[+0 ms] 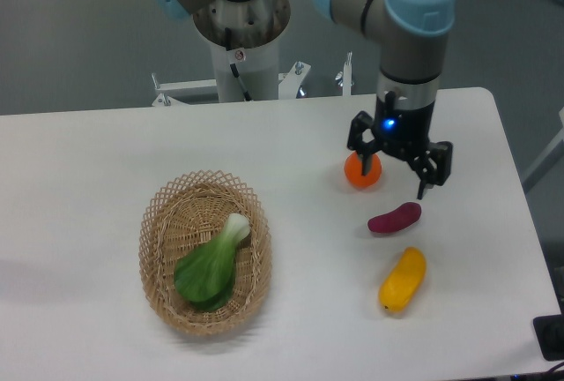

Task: Pick up the green vegetable from the basket
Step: 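Move the gripper over the wicker basket above the green bok choy, then lower the gripper and close it on the bok choy stem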

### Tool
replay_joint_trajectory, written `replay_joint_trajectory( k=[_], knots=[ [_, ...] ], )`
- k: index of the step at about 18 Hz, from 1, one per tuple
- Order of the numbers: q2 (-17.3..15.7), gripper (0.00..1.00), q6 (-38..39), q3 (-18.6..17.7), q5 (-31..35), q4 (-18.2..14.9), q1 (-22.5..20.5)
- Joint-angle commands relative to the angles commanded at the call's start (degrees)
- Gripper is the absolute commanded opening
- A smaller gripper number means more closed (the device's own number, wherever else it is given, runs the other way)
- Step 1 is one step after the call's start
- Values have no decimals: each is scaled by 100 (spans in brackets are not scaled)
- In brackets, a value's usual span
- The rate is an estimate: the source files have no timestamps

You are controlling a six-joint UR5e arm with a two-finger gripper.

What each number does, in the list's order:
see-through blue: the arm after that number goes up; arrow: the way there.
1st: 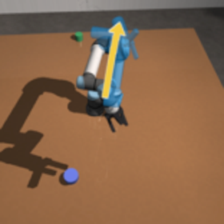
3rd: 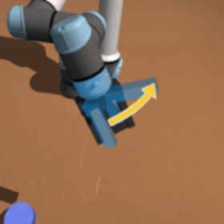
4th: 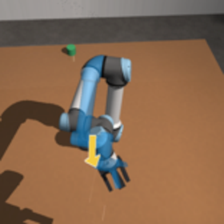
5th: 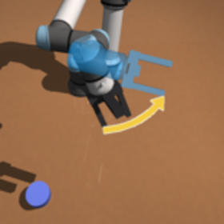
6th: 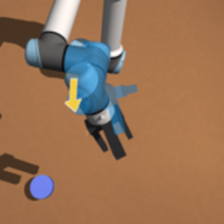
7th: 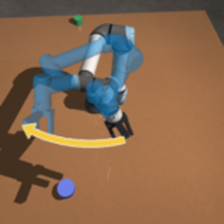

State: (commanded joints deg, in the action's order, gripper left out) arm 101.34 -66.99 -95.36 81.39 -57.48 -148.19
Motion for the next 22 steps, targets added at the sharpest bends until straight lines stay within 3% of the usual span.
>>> replay_joint_trajectory(
  k=[3, 8, 11, 15, 19, 22],
  knots=[
    [26, 100, 703, -167, -9, 131, 307],
    [70, 100, 1213, -659, 9, 544, 905],
    [158, 100, 1547, -905, 9, 571, 1274],
    [526, 100, 1952, -967, 140, 597, 1749],
    [966, 100, 1979, -984, 412, 1054, 2153],
    [1098, 100, 2102, -1011, 668, 1090, 2259]
  ],
)
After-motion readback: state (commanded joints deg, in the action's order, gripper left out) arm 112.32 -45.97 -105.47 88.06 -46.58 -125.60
